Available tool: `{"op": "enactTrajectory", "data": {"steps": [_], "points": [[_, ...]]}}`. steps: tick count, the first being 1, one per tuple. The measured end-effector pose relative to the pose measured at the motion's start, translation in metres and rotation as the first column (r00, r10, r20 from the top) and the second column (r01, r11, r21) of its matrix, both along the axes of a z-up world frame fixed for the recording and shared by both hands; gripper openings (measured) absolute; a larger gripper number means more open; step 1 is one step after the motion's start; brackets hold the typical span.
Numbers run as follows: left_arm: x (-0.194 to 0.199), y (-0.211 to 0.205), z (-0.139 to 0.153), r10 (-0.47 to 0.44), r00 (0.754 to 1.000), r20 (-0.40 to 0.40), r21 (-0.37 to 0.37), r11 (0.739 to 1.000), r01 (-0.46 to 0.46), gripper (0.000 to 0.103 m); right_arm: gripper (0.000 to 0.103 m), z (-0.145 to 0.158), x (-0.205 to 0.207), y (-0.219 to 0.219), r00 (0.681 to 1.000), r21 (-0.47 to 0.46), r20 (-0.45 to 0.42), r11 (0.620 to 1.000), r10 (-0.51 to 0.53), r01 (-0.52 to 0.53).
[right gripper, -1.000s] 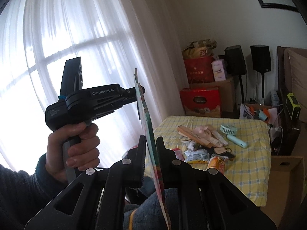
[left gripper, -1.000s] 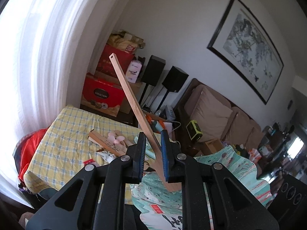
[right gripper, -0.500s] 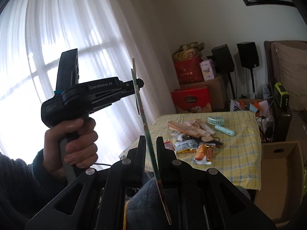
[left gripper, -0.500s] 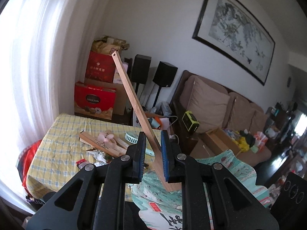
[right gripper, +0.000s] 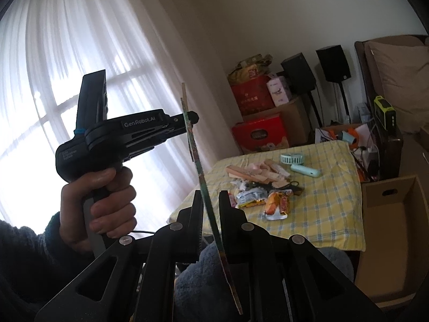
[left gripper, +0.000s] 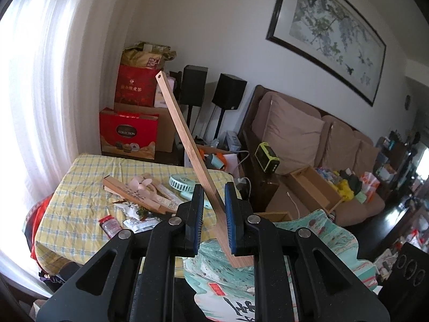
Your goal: Organize objects
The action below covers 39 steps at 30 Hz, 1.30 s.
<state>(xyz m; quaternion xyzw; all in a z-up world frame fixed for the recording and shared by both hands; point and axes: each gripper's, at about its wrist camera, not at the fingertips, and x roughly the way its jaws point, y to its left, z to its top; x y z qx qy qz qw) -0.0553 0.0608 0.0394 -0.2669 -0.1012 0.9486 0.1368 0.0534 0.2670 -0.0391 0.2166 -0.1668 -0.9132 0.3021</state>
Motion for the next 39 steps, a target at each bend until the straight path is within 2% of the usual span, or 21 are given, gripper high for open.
{"op": "enactTrajectory", "data": {"steps": [13,21,29,39], "points": [[-0.011,0.037,-0.001,-0.034,0.999,0.000,0.003,0.999,0.034,0.015,0.011,0.000,0.000,0.029,0.999,0.001,0.009,0.999,-0.053,0.053],[-0.009,0.042,0.002,-0.039,0.999,-0.005,-0.007,0.999,0.039,0.014,0.011,-0.001,0.000,0.035,0.998,-0.011,0.011,0.998,-0.054,0.055],[-0.016,0.045,0.002,-0.046,0.999,0.025,0.011,0.999,0.046,0.014,0.011,-0.003,0.000,0.036,0.998,-0.003,0.023,0.998,-0.062,0.062],[-0.016,0.057,0.005,-0.074,0.997,0.013,-0.002,0.997,0.074,0.014,0.011,-0.003,0.001,0.043,0.997,0.002,0.029,0.997,-0.077,0.077]]}}
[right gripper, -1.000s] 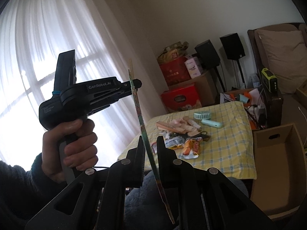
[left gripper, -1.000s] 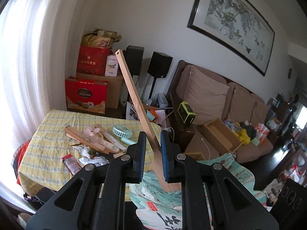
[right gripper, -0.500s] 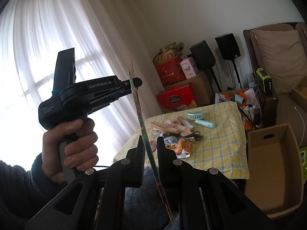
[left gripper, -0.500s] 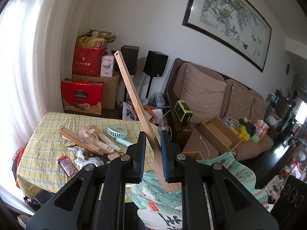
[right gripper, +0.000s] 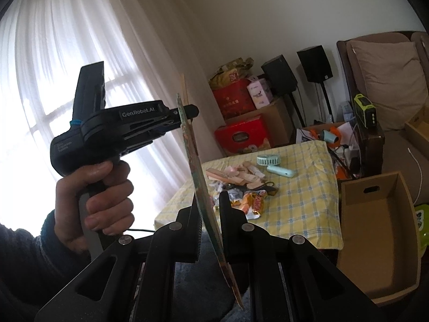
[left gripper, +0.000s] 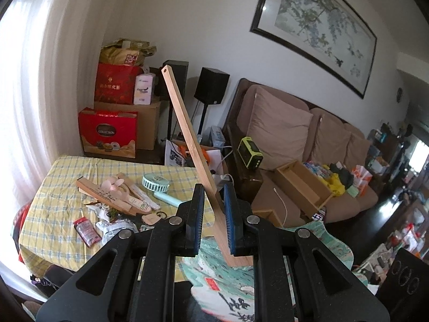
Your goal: Organize objects
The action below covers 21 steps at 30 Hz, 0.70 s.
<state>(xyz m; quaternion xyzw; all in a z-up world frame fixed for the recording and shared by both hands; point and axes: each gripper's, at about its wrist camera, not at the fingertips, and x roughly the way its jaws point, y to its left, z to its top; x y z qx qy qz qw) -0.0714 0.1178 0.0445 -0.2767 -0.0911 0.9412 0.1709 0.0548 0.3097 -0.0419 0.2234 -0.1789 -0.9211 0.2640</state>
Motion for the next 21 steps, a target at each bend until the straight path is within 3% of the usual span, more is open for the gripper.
{"op": "enactTrajectory", "data": {"steps": [21], "points": [[-0.011,0.050,0.002,-0.070,0.998,-0.002,-0.016,0.997,0.070,0.014,0.011,-0.003,0.005,0.037,0.996,-0.019,0.019,0.996,-0.083,0.084]]}}
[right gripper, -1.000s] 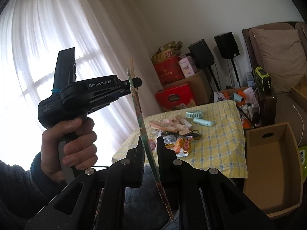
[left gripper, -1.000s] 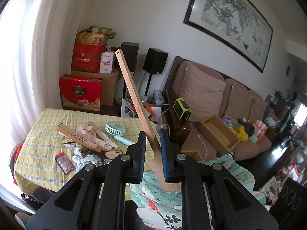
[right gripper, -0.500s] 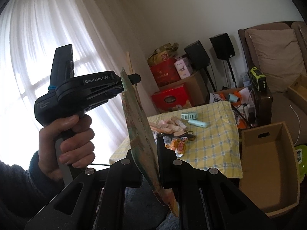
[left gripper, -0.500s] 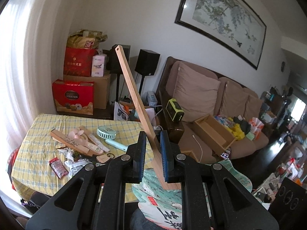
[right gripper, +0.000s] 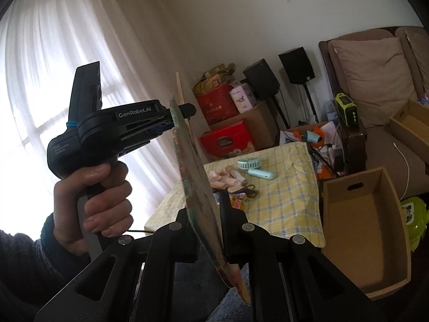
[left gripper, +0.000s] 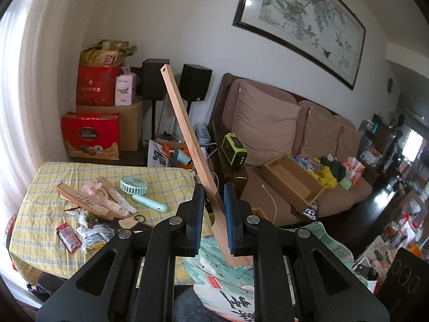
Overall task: Organize objects
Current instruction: 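Carry the wooden spatula and painted paper fan toward the open cardboard box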
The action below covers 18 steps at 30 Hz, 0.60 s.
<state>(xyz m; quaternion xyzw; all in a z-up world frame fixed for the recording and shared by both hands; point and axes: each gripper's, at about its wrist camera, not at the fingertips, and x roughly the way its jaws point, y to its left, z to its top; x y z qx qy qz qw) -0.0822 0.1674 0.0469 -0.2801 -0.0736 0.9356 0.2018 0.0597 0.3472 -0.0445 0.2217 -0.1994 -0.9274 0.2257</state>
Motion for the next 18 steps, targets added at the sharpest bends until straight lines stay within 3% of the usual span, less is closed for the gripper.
{"op": "enactTrajectory", "data": {"steps": [18], "points": [[-0.006,0.036,-0.004,-0.045,0.999,0.012,-0.028,0.999,0.045,0.014,0.012,-0.004,0.002,0.027,0.998,-0.018,0.024,0.999,-0.051,0.051]]}}
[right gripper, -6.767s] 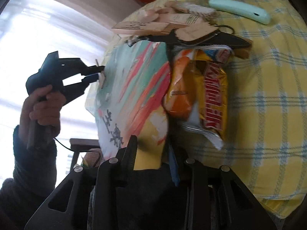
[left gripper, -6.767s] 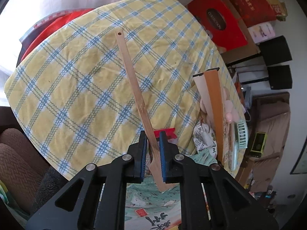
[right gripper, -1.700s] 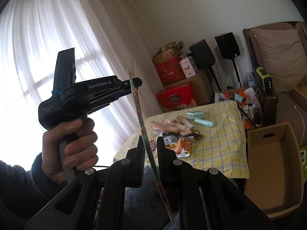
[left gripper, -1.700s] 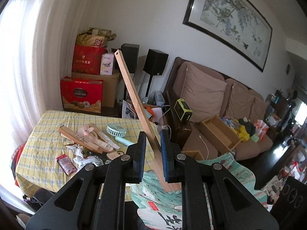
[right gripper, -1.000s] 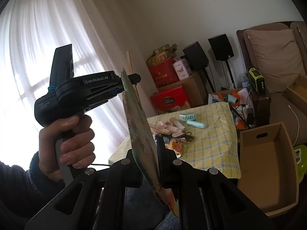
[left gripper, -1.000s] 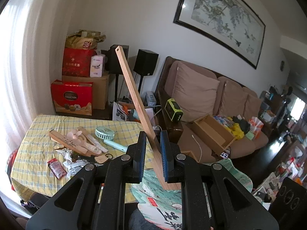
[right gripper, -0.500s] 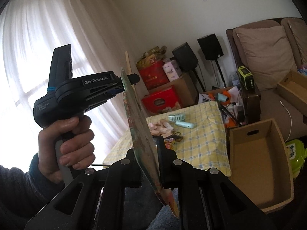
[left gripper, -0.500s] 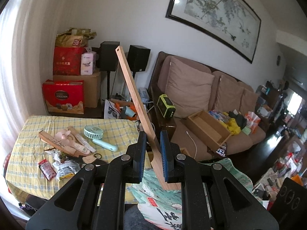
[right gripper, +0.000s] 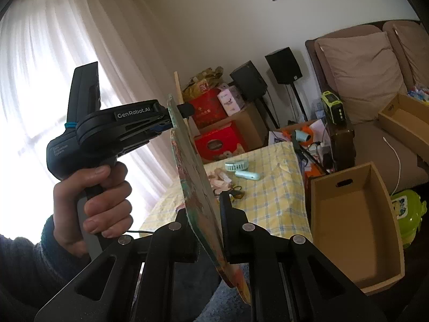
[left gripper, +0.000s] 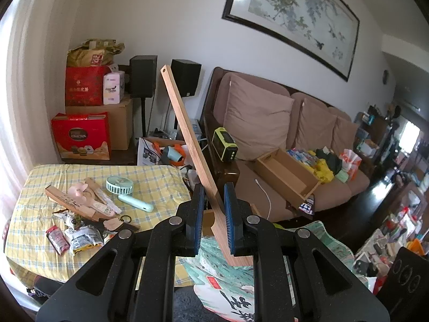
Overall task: Organize objects
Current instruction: 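Carry the wooden spatula and painted paper fan toward the open cardboard box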
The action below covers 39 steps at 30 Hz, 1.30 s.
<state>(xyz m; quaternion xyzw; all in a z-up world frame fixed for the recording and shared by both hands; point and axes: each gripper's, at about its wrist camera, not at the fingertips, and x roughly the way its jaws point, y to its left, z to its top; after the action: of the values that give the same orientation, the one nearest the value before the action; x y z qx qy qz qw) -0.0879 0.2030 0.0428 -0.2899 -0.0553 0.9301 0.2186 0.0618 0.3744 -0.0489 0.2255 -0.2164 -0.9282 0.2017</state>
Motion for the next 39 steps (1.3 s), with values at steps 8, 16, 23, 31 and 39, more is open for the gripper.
{"op": "enactTrajectory", "data": {"steps": [8,16,23,31,39], "points": [[-0.004,0.017,-0.005,-0.031,0.999,0.009,-0.012,0.999,0.031,0.014,0.012,-0.006,0.002,0.013,0.999,-0.010,0.024,0.999,-0.031,0.031],[-0.007,0.030,-0.012,-0.048,0.999,0.020,-0.022,0.999,0.049,0.015,0.013,-0.013,0.002,0.024,0.998,-0.024,0.042,0.998,-0.050,0.051],[-0.015,0.040,-0.017,-0.064,0.997,0.038,-0.021,0.998,0.065,0.015,0.013,-0.019,0.000,0.031,0.996,-0.037,0.061,0.997,-0.067,0.069],[-0.018,0.057,-0.030,-0.086,0.996,0.036,-0.033,0.996,0.088,0.015,0.013,-0.027,-0.002,0.043,0.991,-0.036,0.087,0.994,-0.099,0.102],[-0.020,0.073,-0.033,-0.123,0.991,0.050,-0.048,0.991,0.126,0.015,0.013,-0.033,0.001,0.057,0.988,-0.048,0.099,0.991,-0.122,0.127]]}}
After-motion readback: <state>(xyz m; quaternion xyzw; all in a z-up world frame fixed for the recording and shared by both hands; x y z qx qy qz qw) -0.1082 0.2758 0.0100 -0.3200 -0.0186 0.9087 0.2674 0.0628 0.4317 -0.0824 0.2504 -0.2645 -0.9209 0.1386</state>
